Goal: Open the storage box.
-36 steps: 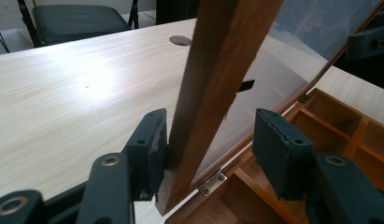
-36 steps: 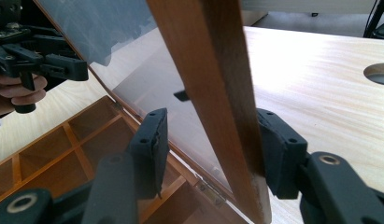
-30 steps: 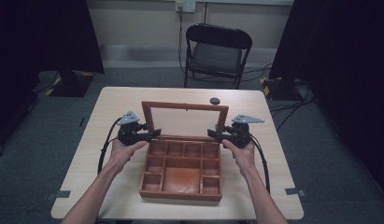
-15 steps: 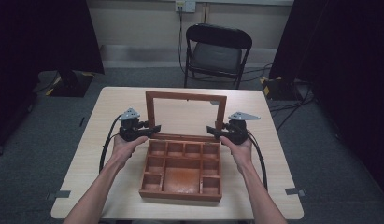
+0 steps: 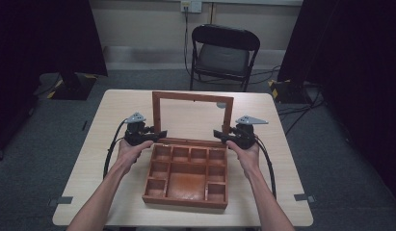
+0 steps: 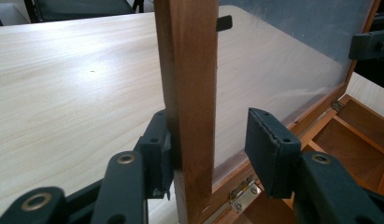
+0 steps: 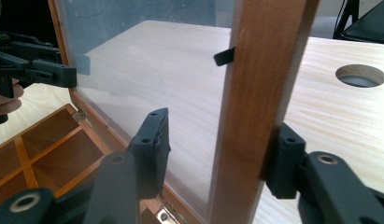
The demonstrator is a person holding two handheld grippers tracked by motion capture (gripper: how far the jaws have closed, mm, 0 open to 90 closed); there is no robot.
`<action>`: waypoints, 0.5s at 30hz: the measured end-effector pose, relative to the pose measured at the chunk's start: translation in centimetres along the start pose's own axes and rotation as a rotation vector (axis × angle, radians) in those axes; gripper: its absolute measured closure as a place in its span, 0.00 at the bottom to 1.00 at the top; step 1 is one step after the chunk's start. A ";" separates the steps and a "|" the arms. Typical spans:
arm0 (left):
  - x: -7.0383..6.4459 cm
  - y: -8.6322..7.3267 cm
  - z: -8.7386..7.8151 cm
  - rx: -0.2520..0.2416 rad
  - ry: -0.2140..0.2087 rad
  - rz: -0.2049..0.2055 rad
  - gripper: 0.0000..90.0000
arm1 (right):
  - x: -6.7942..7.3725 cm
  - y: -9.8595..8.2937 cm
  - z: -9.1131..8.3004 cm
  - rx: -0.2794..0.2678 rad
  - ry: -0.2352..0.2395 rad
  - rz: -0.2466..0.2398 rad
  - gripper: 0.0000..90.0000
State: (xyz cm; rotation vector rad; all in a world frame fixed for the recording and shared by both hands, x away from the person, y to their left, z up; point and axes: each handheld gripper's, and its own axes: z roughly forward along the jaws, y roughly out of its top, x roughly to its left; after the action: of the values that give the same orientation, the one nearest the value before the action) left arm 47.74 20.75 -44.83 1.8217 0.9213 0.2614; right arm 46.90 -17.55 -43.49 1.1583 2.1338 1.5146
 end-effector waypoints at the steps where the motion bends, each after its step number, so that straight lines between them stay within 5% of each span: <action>1: 0.0 0.0 0.0 0.002 -0.001 0.001 0.60 | 0.1 0.0 0.1 -0.003 0.001 0.003 0.51; 9: -0.2 -0.3 0.3 0.022 -0.012 -0.006 0.59 | 0.5 -0.4 0.8 0.019 -0.040 0.005 0.37; 15: -0.2 -0.4 0.8 0.032 -0.013 -0.027 0.55 | 0.4 -0.7 1.2 0.031 -0.064 0.024 0.36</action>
State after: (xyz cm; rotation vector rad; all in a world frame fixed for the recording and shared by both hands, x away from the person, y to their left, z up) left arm 47.87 20.15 -45.52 1.8367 0.9449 0.2189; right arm 47.09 -16.61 -44.51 1.2302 2.1155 1.4398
